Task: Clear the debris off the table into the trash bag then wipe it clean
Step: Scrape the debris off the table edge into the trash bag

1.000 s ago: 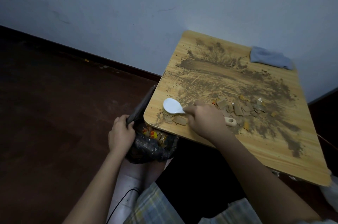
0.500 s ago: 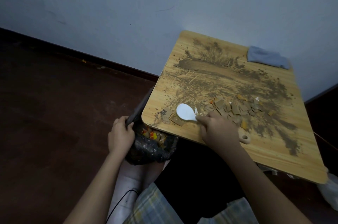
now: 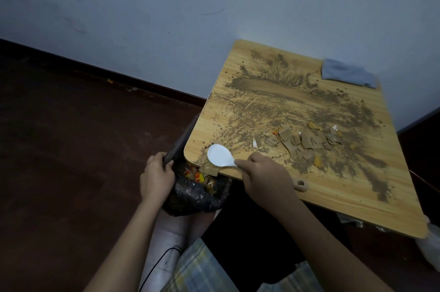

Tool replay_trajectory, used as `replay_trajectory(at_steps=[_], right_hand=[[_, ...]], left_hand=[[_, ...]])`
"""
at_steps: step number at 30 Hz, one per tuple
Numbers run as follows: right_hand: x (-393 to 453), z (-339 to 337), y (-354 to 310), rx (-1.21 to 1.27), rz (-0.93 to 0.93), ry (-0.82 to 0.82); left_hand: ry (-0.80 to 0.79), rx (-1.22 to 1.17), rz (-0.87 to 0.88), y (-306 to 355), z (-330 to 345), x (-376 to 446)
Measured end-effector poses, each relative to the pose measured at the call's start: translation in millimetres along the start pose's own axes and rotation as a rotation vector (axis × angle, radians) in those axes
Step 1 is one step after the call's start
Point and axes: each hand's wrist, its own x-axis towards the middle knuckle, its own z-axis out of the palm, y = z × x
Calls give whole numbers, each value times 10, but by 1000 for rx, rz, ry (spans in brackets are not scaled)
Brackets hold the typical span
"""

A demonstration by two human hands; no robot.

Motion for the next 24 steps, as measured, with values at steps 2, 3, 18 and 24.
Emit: replay_trajectory(at_steps=[2, 3, 18, 24], right_hand=[[-9, 3, -26, -4, -7, -5], [-11, 5, -40, -7, -11, -9], [249, -93, 50, 6, 93, 106], [382, -45, 37, -61, 136, 116]], left_hand=[[-2, 0, 5, -4, 6, -4], [-4, -4, 6, -6, 10, -5], [-12, -18, 5, -8, -13, -15], [-15, -23, 1, -17, -7, -24]])
